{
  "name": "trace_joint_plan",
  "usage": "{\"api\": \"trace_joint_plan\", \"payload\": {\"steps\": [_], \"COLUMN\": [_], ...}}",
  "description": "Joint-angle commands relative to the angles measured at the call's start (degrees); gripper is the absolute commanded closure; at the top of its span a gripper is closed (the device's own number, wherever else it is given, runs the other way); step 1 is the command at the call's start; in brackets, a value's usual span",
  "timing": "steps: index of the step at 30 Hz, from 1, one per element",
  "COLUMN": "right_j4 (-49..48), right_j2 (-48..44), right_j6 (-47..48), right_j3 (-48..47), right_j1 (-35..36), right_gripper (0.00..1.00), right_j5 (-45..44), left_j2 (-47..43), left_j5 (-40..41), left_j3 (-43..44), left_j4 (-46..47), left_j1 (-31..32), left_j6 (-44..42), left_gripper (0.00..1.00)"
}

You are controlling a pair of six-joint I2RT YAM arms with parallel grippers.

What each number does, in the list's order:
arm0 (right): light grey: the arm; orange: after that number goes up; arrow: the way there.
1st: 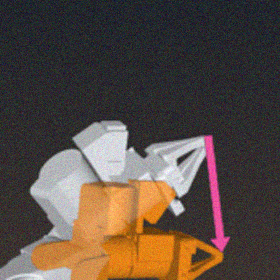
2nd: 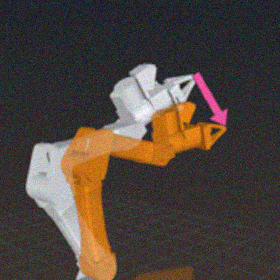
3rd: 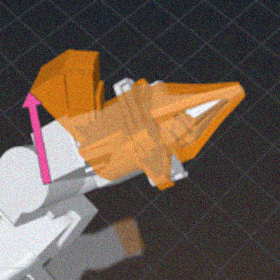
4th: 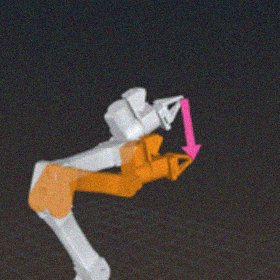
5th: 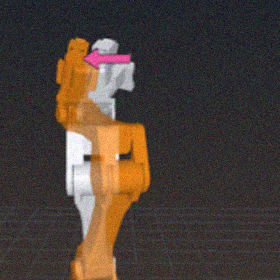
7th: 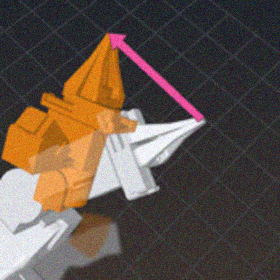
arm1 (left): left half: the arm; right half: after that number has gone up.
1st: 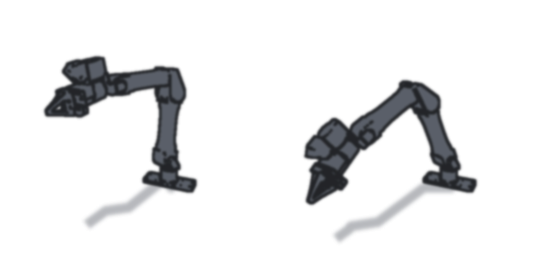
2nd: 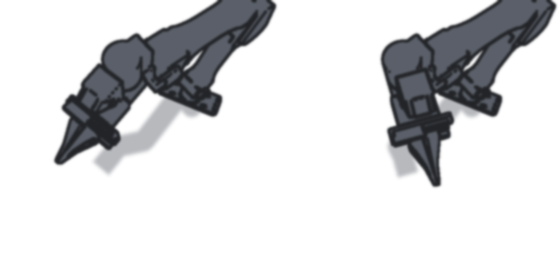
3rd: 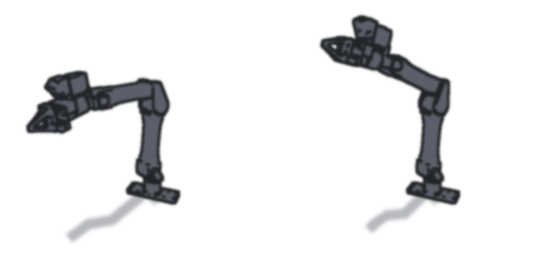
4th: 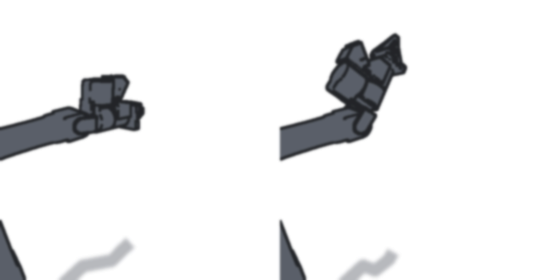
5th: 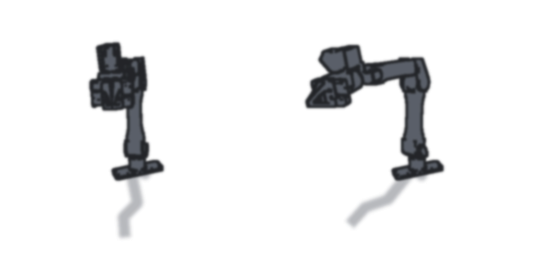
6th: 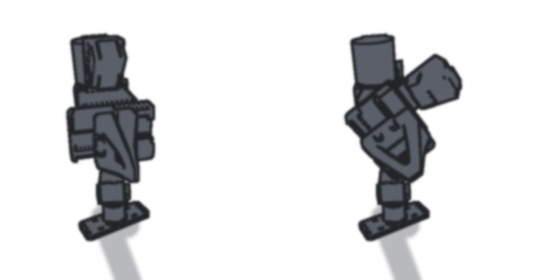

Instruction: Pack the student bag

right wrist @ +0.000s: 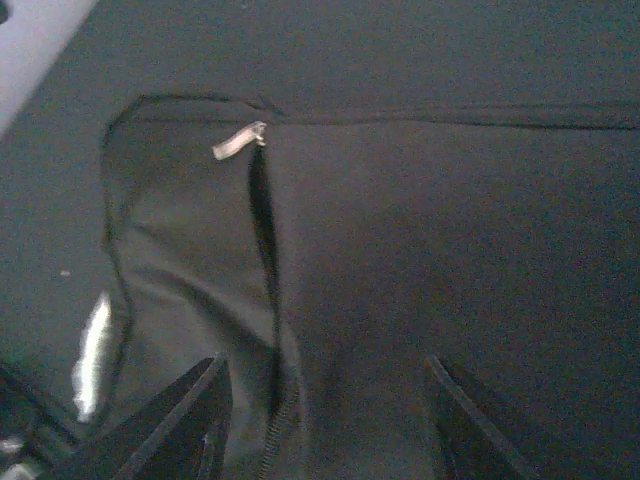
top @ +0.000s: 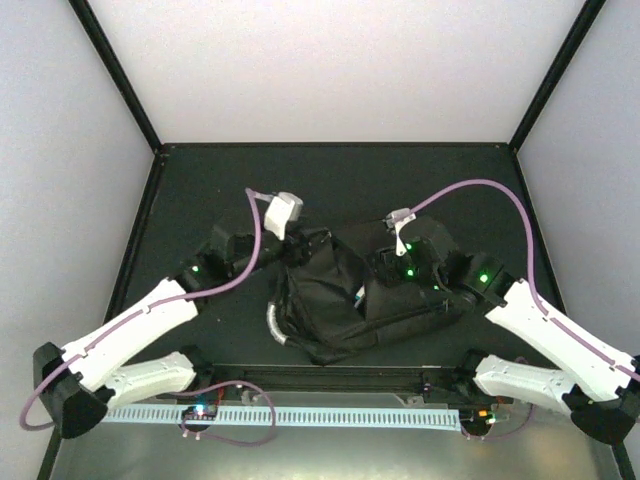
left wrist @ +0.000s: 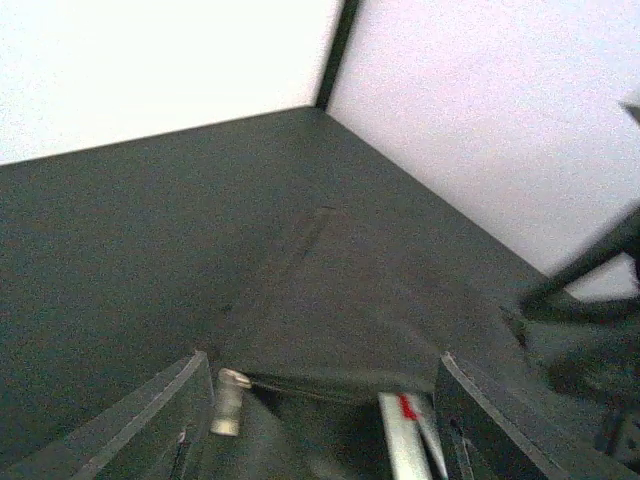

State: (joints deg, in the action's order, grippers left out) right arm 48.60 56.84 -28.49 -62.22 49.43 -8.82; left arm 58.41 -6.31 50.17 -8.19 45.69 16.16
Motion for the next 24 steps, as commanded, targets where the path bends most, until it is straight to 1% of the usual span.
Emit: {"api": "trace_joint_plan", "payload": {"steps": [1,4,6,11,14,16,17,20,24], "right_j4": [-5.28,-7.09,-7.46,-8.76,-10.45,-10.58,-10.81,-11.82,-14.56], "right_j2": [0.66,1.51,3.86,12.34,16.3,18.54,19.5,21.25,21.79], "right_j6": [2.3,3.77,4.71,4.28,3.16,2.23,1.74,0.57,0.32], "right_j3": [-0.8,-1.87,-3.47,-6.93,-8.19,-8.72,-8.51,-6.47,-2.65], "right_j1": [0.1,0.1,0.1,0.08,0.07,0.05,0.05,0.06,0.05], "right_gripper": [0.42,0.38,0.39,0.55,0.65,0.77,0.8,0.8,0.79], "right_j5": [7.88,9.58,10.4,9.19,6.93,4.33,3.23,0.52,0.88], "left_j2": [1.43,3.37,4.79,8.9,10.41,11.01,11.28,12.49,12.06], "left_j5": [-4.49,-10.38,-14.47,-24.98,-28.6,-29.27,-29.35,-29.5,-26.8], "left_j3": [1.55,-0.4,-2.21,-3.84,-5.25,-5.7,-5.9,-6.05,-6.55], "left_j4": [-6.64,-5.34,-2.98,-1.38,1.21,1.56,1.6,0.65,-1.17], "left_j1": [-7.65,-12.56,-15.13,-21.11,-22.95,-23.38,-23.51,-24.15,-24.95], "left_j6": [1.41,2.82,4.75,6.82,8.0,8.11,8.02,7.5,6.31], "left_gripper": [0.36,0.35,0.35,0.35,0.35,0.35,0.35,0.37,0.35]}}
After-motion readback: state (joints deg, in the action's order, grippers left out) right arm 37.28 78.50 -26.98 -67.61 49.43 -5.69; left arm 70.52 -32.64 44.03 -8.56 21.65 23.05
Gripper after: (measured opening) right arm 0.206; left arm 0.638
